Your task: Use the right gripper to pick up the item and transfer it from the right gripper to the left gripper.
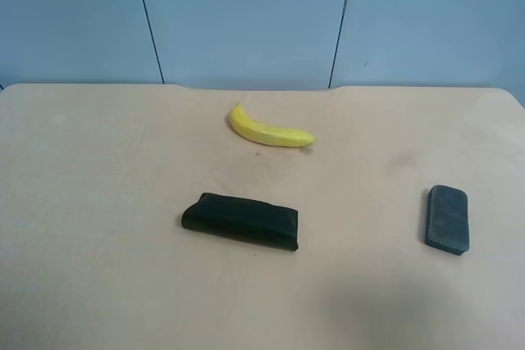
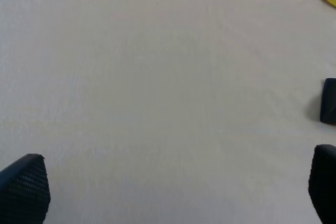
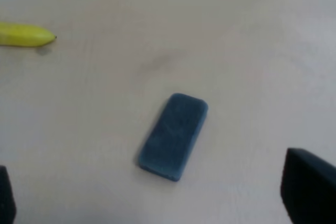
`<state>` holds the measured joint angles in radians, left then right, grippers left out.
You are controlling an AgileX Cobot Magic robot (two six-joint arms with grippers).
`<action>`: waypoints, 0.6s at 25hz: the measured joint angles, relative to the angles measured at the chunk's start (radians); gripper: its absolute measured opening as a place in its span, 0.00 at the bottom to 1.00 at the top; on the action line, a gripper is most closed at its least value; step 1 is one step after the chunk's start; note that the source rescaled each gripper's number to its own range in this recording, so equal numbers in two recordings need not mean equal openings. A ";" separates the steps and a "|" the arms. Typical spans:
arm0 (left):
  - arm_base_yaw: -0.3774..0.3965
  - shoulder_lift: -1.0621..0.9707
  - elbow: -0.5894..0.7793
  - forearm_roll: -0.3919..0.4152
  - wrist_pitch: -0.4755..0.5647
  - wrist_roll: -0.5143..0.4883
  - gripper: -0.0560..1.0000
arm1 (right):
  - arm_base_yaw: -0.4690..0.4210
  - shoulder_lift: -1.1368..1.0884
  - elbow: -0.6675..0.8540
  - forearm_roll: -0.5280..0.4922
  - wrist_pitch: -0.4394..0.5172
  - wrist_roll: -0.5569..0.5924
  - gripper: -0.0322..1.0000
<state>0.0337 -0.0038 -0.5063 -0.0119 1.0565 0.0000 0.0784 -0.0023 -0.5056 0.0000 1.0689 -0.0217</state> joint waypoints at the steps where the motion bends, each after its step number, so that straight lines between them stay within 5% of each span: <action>1: 0.000 0.000 0.000 0.000 0.000 0.000 1.00 | 0.000 0.000 0.000 0.000 0.000 0.000 1.00; 15: 0.000 0.000 0.000 0.000 0.000 0.000 1.00 | 0.000 0.000 0.000 0.000 0.000 0.000 1.00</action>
<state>0.0337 -0.0038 -0.5063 -0.0119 1.0565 0.0000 0.0784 -0.0023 -0.5056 0.0000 1.0689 -0.0217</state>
